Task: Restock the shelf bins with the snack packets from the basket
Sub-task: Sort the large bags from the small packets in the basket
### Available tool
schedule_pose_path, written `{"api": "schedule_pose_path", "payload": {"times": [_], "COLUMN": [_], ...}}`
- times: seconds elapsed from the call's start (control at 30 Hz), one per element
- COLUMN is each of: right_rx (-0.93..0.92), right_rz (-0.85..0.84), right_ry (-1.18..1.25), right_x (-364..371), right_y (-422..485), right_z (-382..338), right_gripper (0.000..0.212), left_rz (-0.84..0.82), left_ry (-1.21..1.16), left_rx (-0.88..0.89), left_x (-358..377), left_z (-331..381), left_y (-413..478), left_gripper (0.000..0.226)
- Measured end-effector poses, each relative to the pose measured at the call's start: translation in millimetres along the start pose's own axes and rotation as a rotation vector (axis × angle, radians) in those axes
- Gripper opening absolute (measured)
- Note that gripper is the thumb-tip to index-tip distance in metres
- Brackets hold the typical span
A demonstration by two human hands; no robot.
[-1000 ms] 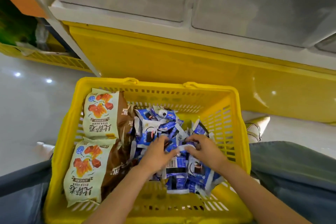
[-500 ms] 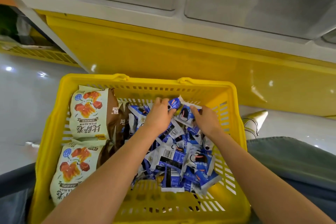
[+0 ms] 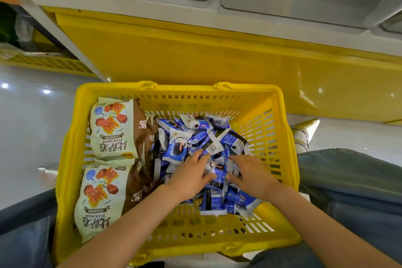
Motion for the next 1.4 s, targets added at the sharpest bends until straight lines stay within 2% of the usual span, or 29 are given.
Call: {"api": "schedule_pose_path", "payload": {"times": [0.07, 0.13, 0.2, 0.4, 0.47, 0.6, 0.63, 0.7, 0.77, 0.9, 0.97, 1.03, 1.2, 1.4], "right_rx": [0.015, 0.057, 0.086, 0.047, 0.012, 0.044, 0.067, 0.145, 0.186, 0.220, 0.230, 0.205, 0.143, 0.074], "right_rz": [-0.052, -0.056, -0.044, 0.101, 0.078, 0.036, 0.009, -0.088, -0.099, -0.001, 0.007, -0.031, -0.101, -0.103], "right_ry": [-0.147, -0.303, -0.322, 0.223, 0.324, 0.508, 0.534, 0.522, 0.479, 0.469, 0.441, 0.440, 0.362, 0.181], "right_x": [6, 7, 4, -1, 4, 16, 20, 32, 38, 36, 39, 42, 41, 31], "right_y": [-6, -10, -14, -24, -26, -27, -27, -25, -26, -27, -26, -25, -23, -20], "right_z": [-3, -3, -2, 6, 10, 21, 24, 28, 26, 20, 17, 16, 21, 8], "right_gripper": [0.066, 0.061, 0.055, 0.038, 0.029, 0.033, 0.040, 0.073, 0.095, 0.121, 0.127, 0.121, 0.076, 0.069], "left_rz": [-0.040, -0.055, -0.089, -0.060, -0.020, 0.071, 0.094, 0.126, 0.129, 0.139, 0.174, 0.208, 0.277, 0.406], "left_ry": [-0.116, -0.192, -0.256, -0.514, -0.536, -0.632, -0.670, -0.748, -0.824, -0.924, -0.951, -0.956, -0.947, -0.911], "left_rx": [-0.011, -0.023, -0.065, -0.114, -0.096, -0.069, -0.063, -0.033, 0.014, 0.061, 0.063, 0.068, 0.099, 0.091], "left_x": [4, 5, 7, 16, 20, 21, 19, 14, 10, 6, 5, 5, -6, -28], "left_z": [-1, 0, -1, -5, -3, -7, -8, -13, -16, -18, -20, -22, -23, -26], "left_y": [1, 1, 1, -5, -7, -16, -20, -28, -35, -42, -44, -45, -47, -47], "left_gripper": [0.071, 0.076, 0.081, 0.071, 0.065, 0.061, 0.061, 0.049, 0.037, 0.039, 0.038, 0.034, 0.028, 0.026]}}
Point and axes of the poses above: each hand's wrist, its own y-axis towards the middle knuckle, its own x-axis out of the palm, z = x × y, the point moved 6 cm from there along y, towards the middle knuckle, and after that the axes turned 13 degrees about -z, right-handed, at the moved point
